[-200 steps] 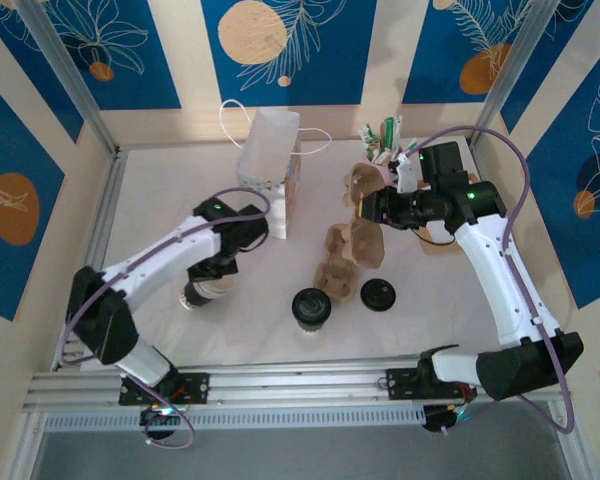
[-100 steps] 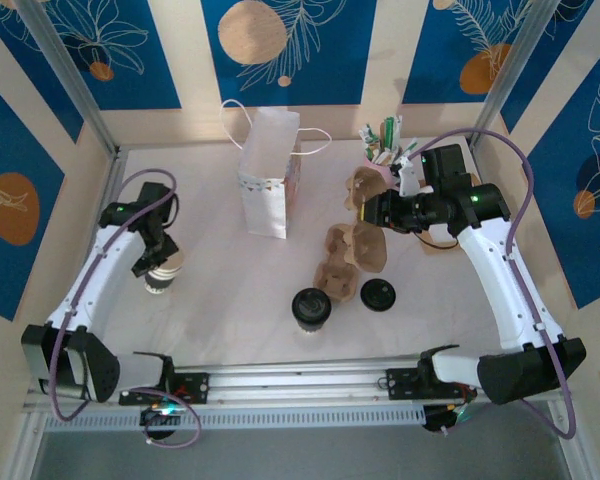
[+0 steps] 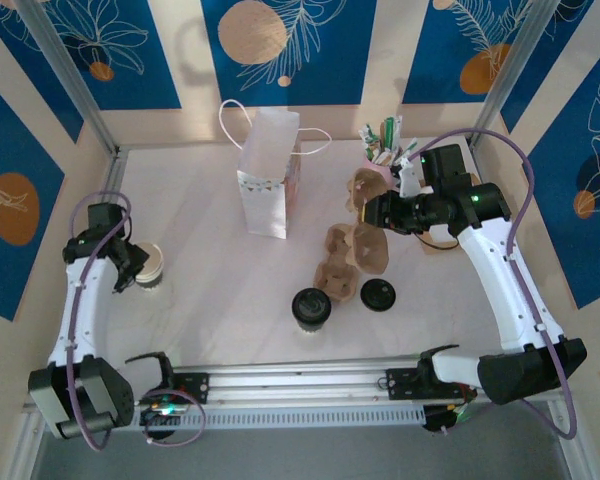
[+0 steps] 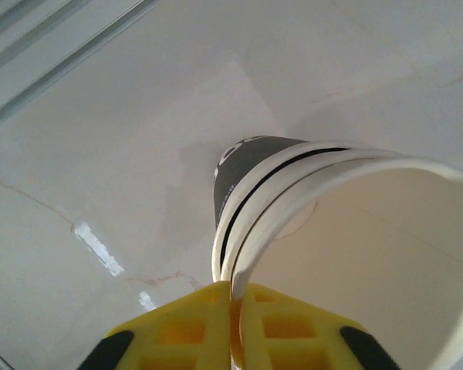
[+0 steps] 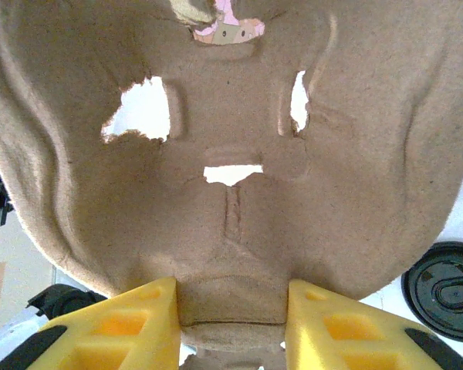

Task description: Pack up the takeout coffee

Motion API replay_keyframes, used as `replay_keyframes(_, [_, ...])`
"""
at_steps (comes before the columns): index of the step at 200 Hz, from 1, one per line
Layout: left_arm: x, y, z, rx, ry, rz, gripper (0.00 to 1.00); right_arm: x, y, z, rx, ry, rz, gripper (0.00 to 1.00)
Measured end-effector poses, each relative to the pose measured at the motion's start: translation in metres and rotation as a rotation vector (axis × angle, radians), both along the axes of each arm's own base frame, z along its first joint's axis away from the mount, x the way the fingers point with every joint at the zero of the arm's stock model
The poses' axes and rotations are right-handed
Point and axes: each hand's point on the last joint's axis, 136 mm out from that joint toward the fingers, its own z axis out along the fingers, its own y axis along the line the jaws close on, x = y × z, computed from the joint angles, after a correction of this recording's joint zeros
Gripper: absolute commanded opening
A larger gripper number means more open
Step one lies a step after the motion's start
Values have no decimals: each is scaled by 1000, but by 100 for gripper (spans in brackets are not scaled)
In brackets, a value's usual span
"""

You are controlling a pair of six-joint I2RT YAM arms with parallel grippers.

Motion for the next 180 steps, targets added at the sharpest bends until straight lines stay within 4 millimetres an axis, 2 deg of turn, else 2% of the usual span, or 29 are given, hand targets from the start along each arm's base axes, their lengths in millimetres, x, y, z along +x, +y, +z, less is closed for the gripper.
replay_keyframes(7, [-2,1,-1,-9,-1,11,21,0,1,1,0,-2,3,36])
replay_keyframes(27, [-4,5,-2,-23,-6,32,36,-2,3,4,1,-7,10,36])
replay_keyframes(55, [-5,6,-2,-39,-10,42,43,-3,3,3,-3,-2,13,36])
replay_keyframes(68, [-5,6,-2,-42,-11,43,50,-4,4,3,-5,0,16,36])
replay_keyframes(100, [1,3,9,-53,-37,6,68,-3,4,5,-5,-3,16,36])
replay_keyframes(113, [6,0,20,-60,-73,-22,79,-2,4,7,-5,-6,15,36])
replay_keyframes(134, [16,-7,49,-74,-169,-65,99,0,6,12,-4,-21,15,36])
replay_keyframes(180, [34,-28,130,-52,-383,-176,100,0,9,20,-4,-43,20,36])
